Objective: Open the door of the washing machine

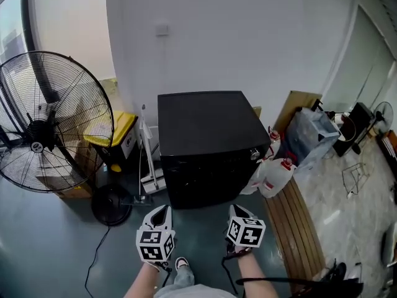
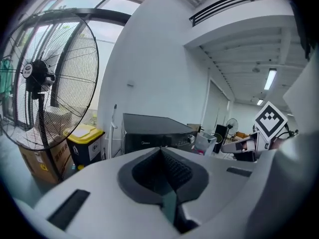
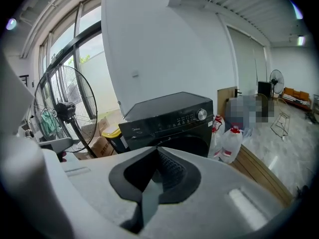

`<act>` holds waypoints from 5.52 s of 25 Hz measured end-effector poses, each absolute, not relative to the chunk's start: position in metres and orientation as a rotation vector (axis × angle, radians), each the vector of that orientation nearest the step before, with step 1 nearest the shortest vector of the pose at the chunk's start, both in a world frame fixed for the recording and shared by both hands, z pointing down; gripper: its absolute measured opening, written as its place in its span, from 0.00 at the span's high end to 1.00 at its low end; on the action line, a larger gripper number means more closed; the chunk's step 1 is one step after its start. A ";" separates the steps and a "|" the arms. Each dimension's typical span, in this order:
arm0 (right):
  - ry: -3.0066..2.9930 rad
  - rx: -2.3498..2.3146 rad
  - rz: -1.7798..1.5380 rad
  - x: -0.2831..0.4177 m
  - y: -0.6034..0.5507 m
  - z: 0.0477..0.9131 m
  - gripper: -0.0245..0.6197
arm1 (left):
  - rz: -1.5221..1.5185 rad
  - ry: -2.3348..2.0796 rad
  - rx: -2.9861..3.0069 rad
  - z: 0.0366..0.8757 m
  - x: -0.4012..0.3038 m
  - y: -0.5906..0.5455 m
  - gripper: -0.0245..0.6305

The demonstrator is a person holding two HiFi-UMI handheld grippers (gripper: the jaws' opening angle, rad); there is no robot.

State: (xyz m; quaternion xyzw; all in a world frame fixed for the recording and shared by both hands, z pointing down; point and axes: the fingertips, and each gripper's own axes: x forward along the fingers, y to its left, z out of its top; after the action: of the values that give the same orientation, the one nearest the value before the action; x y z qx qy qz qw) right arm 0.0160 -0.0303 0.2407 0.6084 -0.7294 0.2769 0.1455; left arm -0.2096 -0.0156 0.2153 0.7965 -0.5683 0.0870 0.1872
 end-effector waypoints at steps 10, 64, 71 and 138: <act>-2.017 1.809 0.806 0.020 -0.087 0.249 0.95 | 0.317 -1.519 2.224 0.250 -0.208 -0.097 0.96; -1.867 1.569 0.927 0.013 -0.121 0.556 0.95 | 0.392 -1.576 1.972 0.570 -0.225 -0.140 0.96; -1.854 1.588 0.901 0.016 -0.126 0.560 0.95 | 0.395 -1.545 1.988 0.580 -0.218 -0.137 0.96; -1.662 1.813 1.104 0.048 -0.120 0.563 0.95 | 0.811 -0.967 2.555 0.573 -0.160 -0.253 0.69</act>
State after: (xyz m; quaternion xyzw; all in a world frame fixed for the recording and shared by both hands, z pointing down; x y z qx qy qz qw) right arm 0.0484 -0.1197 0.5633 0.6557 -0.6014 0.3994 0.2210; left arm -0.1605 -0.2532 0.5733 0.8870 -0.3358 0.2817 0.1454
